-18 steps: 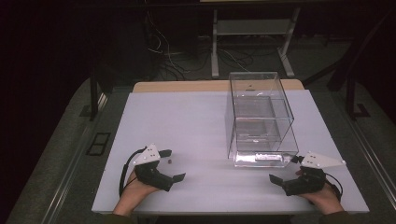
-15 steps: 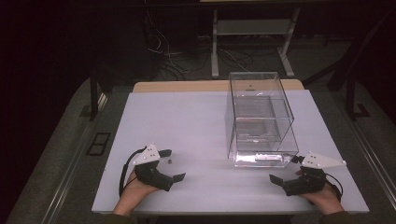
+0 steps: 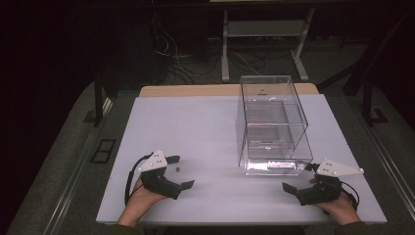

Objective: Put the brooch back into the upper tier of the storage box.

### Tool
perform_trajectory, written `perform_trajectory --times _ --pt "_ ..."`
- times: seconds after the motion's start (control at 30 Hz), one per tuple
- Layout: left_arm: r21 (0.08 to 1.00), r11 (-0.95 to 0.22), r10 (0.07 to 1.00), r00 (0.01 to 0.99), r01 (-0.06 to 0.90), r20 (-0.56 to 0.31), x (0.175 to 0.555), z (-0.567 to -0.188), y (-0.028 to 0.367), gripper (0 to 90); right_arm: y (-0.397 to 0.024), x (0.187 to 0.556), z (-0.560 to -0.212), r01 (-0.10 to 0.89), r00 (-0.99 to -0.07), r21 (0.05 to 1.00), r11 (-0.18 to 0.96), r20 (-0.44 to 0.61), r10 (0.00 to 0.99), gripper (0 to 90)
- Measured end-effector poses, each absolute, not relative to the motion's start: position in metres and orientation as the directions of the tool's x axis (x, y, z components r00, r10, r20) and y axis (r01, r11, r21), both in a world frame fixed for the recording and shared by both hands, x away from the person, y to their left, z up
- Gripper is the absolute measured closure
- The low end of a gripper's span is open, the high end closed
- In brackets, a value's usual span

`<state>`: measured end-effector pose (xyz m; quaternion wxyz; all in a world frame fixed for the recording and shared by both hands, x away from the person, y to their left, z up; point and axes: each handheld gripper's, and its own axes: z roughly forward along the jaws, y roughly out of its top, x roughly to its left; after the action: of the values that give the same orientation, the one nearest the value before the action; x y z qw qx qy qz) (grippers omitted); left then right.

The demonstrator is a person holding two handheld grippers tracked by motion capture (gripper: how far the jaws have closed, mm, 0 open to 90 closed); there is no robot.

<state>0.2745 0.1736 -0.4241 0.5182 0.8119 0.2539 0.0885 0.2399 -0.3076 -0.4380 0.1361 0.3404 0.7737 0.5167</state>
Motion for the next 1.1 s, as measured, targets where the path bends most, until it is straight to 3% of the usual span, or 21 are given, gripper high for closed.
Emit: perform_trajectory --times 1.1 --pt "0.897 -0.338 0.492 0.866 0.286 -0.091 0.293 -0.412 0.165 0.0 -0.307 0.240 -0.439 0.382 -0.730 0.899 0.215 0.151 0.666 0.4"
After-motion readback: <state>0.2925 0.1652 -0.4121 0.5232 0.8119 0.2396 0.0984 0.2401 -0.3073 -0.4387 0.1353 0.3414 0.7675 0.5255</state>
